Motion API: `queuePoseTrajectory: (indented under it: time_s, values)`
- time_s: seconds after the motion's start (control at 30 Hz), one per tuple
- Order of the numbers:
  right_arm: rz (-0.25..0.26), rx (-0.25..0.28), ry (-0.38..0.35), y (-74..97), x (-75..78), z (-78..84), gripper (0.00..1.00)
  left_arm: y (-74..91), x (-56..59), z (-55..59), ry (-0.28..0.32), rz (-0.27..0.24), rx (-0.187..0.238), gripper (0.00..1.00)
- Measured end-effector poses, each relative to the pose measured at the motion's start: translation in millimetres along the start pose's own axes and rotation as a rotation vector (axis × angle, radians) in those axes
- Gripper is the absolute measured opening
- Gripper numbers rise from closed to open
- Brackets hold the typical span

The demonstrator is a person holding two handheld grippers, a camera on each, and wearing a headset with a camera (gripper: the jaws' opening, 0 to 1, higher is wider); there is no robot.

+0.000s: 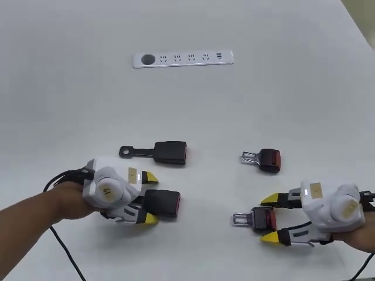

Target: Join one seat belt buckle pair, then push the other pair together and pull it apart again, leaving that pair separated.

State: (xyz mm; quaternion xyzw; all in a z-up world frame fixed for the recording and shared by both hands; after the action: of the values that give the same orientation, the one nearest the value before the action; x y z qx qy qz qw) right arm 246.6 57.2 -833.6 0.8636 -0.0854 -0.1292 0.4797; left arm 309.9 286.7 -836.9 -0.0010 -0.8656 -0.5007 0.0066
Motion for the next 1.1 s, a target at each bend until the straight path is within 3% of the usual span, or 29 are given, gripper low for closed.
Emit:
queuePoseTrajectory:
  time_s: [0.1,0.17,0.2,0.37,0.73,1.1]
  values:
    - [0.006,0.0,-0.003,1.4,3.4,-1.4,0.38,0.5,1.1,-0.1,-0.008,0.006,0.004,0.43]
    - [0.005,0.004,-0.01,0.8,3.0,-0.9,0.37,0.0,5.7,-2.1,-0.082,0.025,0.022,0.36]
    - [0.006,0.004,-0.011,0.4,3.3,-0.4,0.37,0.6,4.5,-0.6,-0.046,0.016,0.009,0.36]
    - [0.02,0.004,-0.026,1.1,5.9,-1.5,0.37,0.9,3.9,-0.4,-0.069,0.014,0.004,0.35]
    - [0.027,-0.014,0.001,-1.4,10.2,-5.0,0.36,1.4,5.6,-0.3,-0.055,0.011,-0.007,0.35]
    - [0.018,0.004,0.016,-12.7,9.4,-23.4,0.36,1.0,6.2,-1.3,-0.05,0.011,-0.033,0.35]
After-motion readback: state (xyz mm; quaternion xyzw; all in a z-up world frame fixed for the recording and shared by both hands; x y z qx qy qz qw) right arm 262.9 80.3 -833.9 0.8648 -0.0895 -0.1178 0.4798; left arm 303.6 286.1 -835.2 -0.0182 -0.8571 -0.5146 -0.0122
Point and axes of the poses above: the centre of the closed fingertips' face, and the gripper's own axes: y roughly backward along the fingers, x roughly to its right, z roughly out of its underside, the point moved 3 cm from there along y, roughly backward along the fingers, and after that the axes turned 9 degrees about -x, right-handed, at the moved point
